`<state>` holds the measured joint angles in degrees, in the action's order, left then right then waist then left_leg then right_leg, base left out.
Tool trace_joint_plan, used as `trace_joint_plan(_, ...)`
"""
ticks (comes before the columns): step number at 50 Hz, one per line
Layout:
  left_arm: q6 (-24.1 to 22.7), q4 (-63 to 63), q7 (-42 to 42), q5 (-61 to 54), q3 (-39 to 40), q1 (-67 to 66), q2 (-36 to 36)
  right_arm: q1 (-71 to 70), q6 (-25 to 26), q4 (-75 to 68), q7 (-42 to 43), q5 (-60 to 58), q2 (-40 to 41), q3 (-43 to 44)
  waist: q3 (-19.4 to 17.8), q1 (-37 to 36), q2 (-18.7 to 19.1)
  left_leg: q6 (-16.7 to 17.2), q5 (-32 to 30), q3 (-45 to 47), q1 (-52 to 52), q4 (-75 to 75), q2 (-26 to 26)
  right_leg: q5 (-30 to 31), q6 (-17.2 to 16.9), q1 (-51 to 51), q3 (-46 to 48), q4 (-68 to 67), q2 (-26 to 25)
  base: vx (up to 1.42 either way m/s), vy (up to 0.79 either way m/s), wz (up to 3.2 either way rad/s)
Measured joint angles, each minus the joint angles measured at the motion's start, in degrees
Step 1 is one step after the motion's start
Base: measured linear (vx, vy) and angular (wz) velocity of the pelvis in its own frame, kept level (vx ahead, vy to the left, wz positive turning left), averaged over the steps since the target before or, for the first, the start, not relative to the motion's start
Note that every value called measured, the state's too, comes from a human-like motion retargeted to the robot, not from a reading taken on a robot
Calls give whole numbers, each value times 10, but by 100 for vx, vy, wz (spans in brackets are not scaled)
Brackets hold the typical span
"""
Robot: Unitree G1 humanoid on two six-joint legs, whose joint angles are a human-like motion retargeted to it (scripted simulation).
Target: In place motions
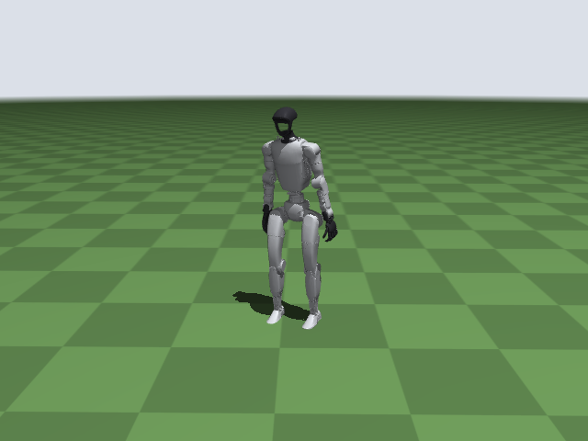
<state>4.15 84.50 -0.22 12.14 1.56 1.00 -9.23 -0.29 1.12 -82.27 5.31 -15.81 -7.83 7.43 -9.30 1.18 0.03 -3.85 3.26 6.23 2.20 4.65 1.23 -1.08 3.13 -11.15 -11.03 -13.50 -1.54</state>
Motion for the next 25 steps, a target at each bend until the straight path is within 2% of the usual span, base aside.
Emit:
trace_joint_plan(2,8,2,5,16,-2,-9,-1,1,1,3,-7,-1,-2,3,2,-8,-3,-7,10,48,-15,-11,-1,-20,-6,-12,81,3,27,-2,-2,-293)
trace_joint_plan(5,-5,9,21,4,-2,-32,3,0,7,13,-12,-21,-8,-1,6,-15,-5,-21,32,137,-37,-19,-2,-39,-16,-22,199,8,56,1,-3,-348)
trace_joint_plan(9,-4,22,17,-5,15,-65,14,-18,2,6,6,-11,-17,-10,16,-3,5,-26,73,251,-66,-17,-9,-57,-25,-21,357,0,84,1,-7,-378)
trace_joint_plan(16,4,29,12,19,28,-109,28,-53,-1,-49,23,62,-24,8,35,-10,38,13,99,433,-106,12,-31,-69,-22,21,597,-13,97,13,-2,-386)
trace_joint_plan(19,4,28,13,35,29,-120,23,-56,-5,-65,27,96,-25,16,48,-14,45,30,93,519,-123,14,-27,-58,-10,33,621,-4,89,26,-12,-329)
trace_joint_plan(22,4,21,17,47,32,-127,14,-54,-9,-77,28,111,-25,23,63,-1,50,43,92,585,-138,10,-15,-43,-14,41,598,20,73,31,-14,-235)
trace_joint_plan(25,9,11,21,49,34,-135,3,-38,-6,-92,25,109,-27,29,75,4,45,46,80,640,-164,8,2,-27,7,36,538,42,54,46,-17,-193)
